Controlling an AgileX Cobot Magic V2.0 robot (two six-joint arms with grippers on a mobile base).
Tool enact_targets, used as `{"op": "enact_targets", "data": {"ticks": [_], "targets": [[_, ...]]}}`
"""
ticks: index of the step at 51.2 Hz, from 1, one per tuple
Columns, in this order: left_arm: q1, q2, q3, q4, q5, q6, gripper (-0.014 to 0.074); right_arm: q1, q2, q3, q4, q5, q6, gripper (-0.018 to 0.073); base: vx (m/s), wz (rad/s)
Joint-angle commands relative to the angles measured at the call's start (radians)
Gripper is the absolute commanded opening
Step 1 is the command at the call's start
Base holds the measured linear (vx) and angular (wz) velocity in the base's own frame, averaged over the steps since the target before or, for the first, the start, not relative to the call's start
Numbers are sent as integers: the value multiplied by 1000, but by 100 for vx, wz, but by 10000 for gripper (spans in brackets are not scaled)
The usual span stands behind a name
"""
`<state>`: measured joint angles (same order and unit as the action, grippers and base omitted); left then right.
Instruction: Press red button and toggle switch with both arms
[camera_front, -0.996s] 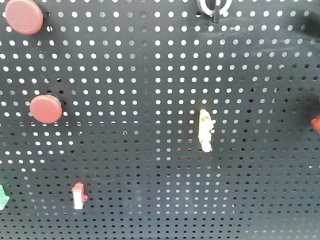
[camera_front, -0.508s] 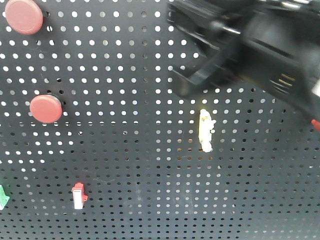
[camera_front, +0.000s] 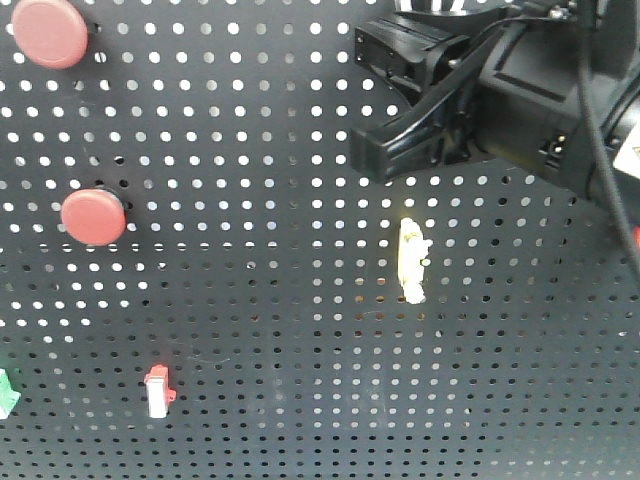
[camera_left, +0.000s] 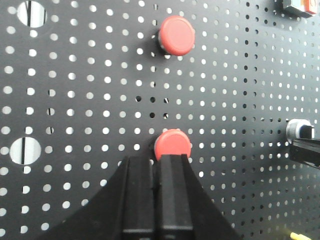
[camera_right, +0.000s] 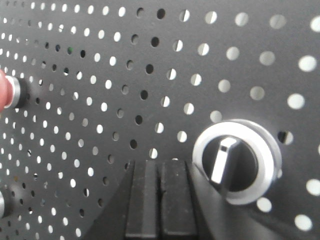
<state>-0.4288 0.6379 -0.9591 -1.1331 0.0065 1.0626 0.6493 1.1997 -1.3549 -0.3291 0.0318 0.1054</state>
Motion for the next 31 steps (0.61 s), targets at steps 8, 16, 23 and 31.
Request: {"op": "enact_targets", "data": {"ticks": [8, 16, 23, 31], "targets": [[-2, 1, -22, -12, -47, -9, 0, -39, -76, -37, -19, 17, 9, -3, 0, 0], [-2, 1, -22, -12, -49, -9, 0, -39, -110, -37, -33, 46, 9, -3, 0, 0], [-2, 1, -22, -12, -48, -9, 0, -39, -140, -37, -32, 64, 9, -3, 0, 0], [-2, 1, -22, -12, -48, -9, 0, -19, -167, -28, 1, 125, 11, -3, 0, 0]]}}
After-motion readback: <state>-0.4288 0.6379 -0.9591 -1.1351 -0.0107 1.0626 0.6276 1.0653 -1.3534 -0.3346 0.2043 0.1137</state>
